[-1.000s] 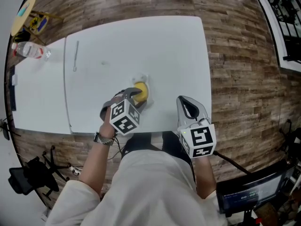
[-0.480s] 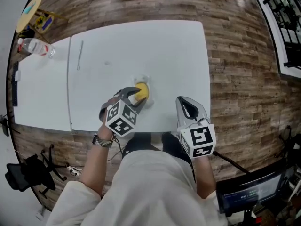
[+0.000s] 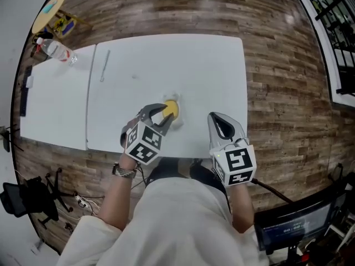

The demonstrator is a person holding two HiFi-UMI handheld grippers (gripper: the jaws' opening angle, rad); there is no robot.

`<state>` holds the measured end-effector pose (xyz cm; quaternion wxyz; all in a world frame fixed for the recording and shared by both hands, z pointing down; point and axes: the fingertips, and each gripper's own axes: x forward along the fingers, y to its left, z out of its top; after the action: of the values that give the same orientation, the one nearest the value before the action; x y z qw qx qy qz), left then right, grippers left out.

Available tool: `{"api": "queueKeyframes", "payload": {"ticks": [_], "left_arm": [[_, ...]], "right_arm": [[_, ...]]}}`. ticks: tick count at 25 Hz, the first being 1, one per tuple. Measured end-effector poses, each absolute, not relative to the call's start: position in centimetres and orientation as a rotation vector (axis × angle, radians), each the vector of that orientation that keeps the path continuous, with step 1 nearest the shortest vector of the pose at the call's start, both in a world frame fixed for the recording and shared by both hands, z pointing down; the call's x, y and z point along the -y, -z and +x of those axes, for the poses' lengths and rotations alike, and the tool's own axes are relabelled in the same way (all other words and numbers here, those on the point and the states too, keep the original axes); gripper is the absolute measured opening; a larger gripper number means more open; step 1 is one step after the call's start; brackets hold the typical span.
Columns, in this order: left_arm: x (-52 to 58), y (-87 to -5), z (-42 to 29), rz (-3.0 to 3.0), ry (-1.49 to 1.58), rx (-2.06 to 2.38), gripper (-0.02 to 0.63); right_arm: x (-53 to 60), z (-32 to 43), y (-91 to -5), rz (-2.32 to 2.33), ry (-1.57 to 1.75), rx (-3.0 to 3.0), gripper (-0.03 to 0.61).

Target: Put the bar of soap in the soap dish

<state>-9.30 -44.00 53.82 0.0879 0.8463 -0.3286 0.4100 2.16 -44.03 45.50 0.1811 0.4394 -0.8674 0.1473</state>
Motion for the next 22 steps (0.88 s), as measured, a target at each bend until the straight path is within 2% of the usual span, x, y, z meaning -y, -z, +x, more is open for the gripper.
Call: {"api": "queueKeyframes", "payload": {"ticks": [22], "left_arm": [[43.5, -42.5, -6.3, 2.678, -0.911, 1.497, 0.024]], "right_arm": [[45.3, 5.2, -34.5, 1.186, 0.031, 2.627, 0.003]]}}
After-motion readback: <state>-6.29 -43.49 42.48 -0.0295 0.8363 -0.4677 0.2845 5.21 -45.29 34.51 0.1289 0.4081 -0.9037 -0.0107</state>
